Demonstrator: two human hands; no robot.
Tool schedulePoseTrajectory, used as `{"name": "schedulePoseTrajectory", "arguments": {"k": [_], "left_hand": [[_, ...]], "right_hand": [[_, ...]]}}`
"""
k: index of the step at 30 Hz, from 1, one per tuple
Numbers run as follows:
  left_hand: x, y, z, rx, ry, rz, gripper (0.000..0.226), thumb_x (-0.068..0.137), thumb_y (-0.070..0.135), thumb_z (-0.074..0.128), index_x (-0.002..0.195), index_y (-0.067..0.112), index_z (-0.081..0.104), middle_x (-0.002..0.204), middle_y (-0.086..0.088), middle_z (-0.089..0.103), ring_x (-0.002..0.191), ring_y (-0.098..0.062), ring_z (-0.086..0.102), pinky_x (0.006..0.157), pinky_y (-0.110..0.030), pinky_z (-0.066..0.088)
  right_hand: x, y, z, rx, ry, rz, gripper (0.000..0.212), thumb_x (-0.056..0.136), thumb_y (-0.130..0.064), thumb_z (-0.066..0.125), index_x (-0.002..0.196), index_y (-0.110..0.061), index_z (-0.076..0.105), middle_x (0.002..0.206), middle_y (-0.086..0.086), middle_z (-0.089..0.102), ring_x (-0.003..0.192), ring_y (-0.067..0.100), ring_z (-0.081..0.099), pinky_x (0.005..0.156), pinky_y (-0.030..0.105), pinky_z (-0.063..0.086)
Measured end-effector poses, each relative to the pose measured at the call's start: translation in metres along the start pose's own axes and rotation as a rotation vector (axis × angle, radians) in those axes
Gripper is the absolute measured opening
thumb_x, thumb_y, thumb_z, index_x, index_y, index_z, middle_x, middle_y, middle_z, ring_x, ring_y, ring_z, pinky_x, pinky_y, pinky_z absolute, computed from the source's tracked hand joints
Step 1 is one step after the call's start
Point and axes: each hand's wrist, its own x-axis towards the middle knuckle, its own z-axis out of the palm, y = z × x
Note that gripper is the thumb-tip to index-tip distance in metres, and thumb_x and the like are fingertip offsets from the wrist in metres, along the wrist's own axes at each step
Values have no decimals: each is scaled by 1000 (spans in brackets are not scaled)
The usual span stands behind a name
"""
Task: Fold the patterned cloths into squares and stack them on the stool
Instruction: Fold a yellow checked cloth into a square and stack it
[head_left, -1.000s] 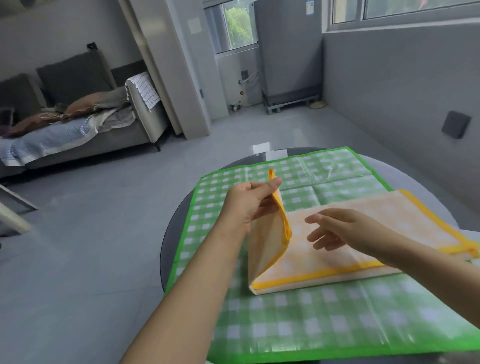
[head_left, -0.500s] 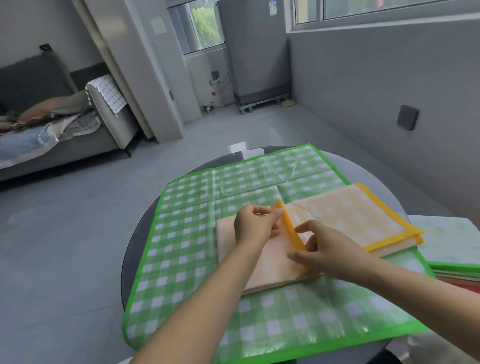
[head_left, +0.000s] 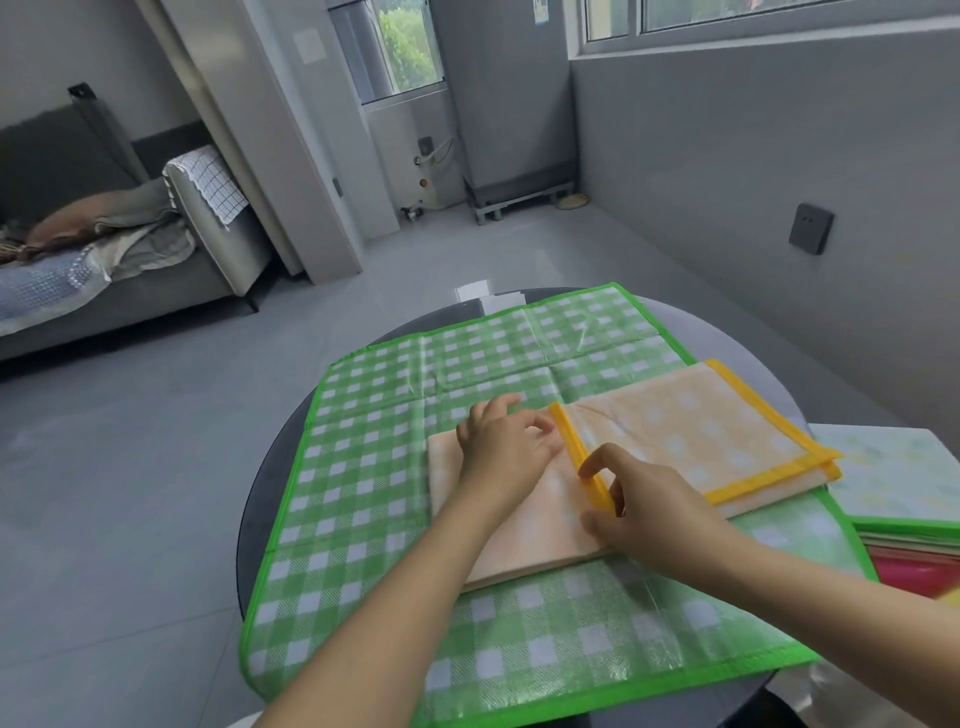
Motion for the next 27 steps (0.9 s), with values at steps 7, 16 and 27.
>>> {"name": "schedulePoseTrajectory", "arguments": {"k": [7, 16, 27], "left_hand": [[-1, -12, -14, 30, -122, 59, 28, 84, 42, 64, 111, 34, 61, 129, 6, 47, 130, -15, 35, 104, -31, 21], [-30, -8, -21, -82, -158, -19, 36, 76, 41, 75, 106, 24, 63, 103, 5, 45, 81, -6, 49, 77, -20, 40], [-51, 4, 3, -25, -73, 65, 45, 93, 40, 51, 133, 21, 46, 136, 2, 30, 132, -16, 29, 109, -26, 26]], "right_hand": [[0, 6, -2, -82, 15, -3, 17, 86, -22, 52, 97, -32, 45, 77, -3, 55, 69, 18, 47, 62, 34, 40], [39, 52, -33, 37, 218, 50, 32, 81, 1, 49, 90, -29, 56, 93, 2, 64, 86, 23, 53, 69, 29, 37], [45, 62, -29, -92, 269, -36, 31, 86, 0, 43, 102, -21, 59, 92, -1, 53, 99, 23, 41, 79, 31, 31]]}}
